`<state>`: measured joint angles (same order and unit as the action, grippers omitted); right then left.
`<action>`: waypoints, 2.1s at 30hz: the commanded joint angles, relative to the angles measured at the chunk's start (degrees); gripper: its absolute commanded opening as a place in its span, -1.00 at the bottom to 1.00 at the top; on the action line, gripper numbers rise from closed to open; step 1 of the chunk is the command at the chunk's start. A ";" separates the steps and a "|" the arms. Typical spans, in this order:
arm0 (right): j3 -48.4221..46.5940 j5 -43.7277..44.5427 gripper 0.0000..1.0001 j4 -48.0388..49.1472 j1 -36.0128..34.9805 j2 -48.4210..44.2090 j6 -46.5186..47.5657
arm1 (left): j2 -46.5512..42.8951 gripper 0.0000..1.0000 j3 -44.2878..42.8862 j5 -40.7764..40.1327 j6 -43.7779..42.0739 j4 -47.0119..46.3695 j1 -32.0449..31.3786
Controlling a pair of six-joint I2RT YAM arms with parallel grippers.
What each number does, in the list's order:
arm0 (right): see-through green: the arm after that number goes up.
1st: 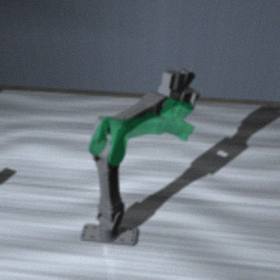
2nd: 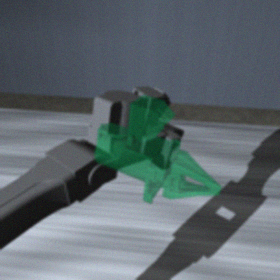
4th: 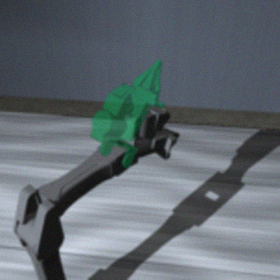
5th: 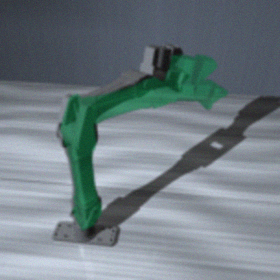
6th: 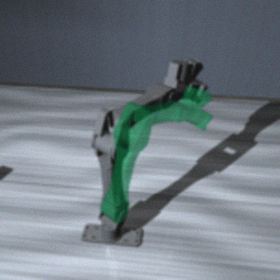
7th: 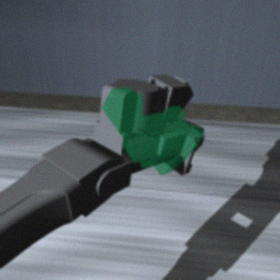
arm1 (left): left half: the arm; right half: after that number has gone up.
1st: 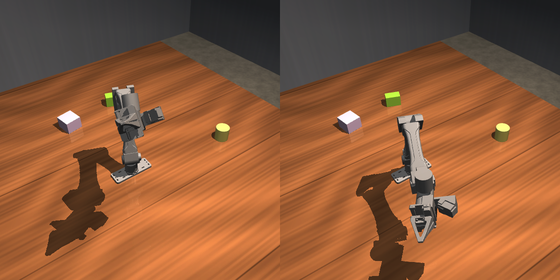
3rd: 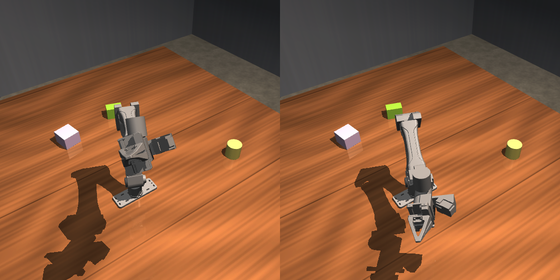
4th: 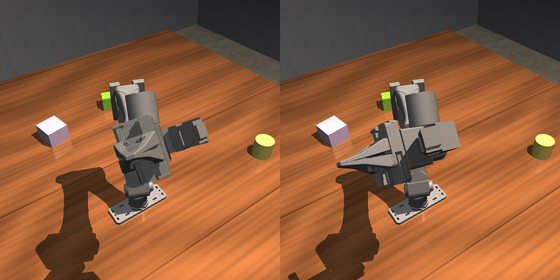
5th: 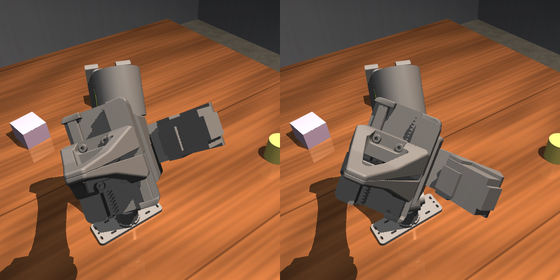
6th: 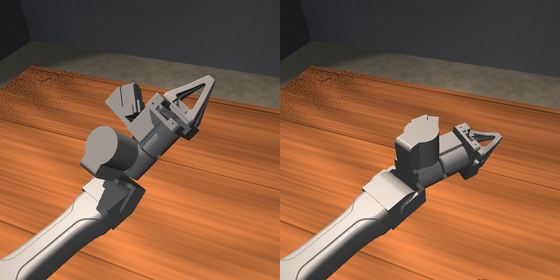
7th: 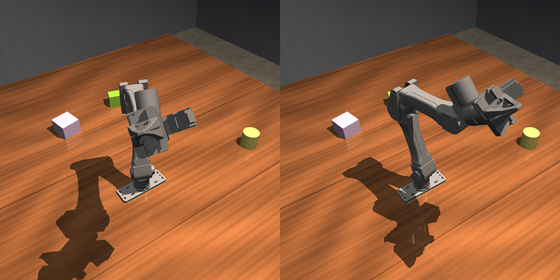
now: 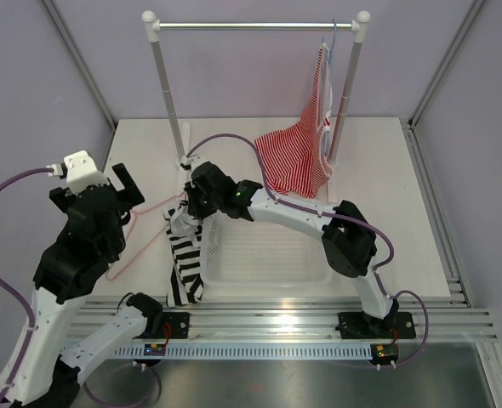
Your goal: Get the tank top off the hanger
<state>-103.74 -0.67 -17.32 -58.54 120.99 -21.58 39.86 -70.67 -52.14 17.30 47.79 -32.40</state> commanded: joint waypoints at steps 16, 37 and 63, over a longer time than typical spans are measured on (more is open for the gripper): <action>-3.39 -15.86 0.48 -1.92 -0.08 -7.69 14.72 | 18.85 0.98 8.80 45.46 3.00 -0.95 48.30; 28.59 -19.81 0.99 3.00 -0.08 -44.08 18.77 | 58.21 0.68 1.60 45.38 -3.50 3.36 49.89; 34.57 -24.12 0.95 8.44 -0.08 -48.66 18.60 | 73.87 0.20 -6.50 47.57 -4.91 -1.29 50.16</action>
<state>-69.28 -23.68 -12.05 -58.50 74.83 -3.86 111.57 -76.49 -5.10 13.02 49.12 17.52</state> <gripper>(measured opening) 0.978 0.610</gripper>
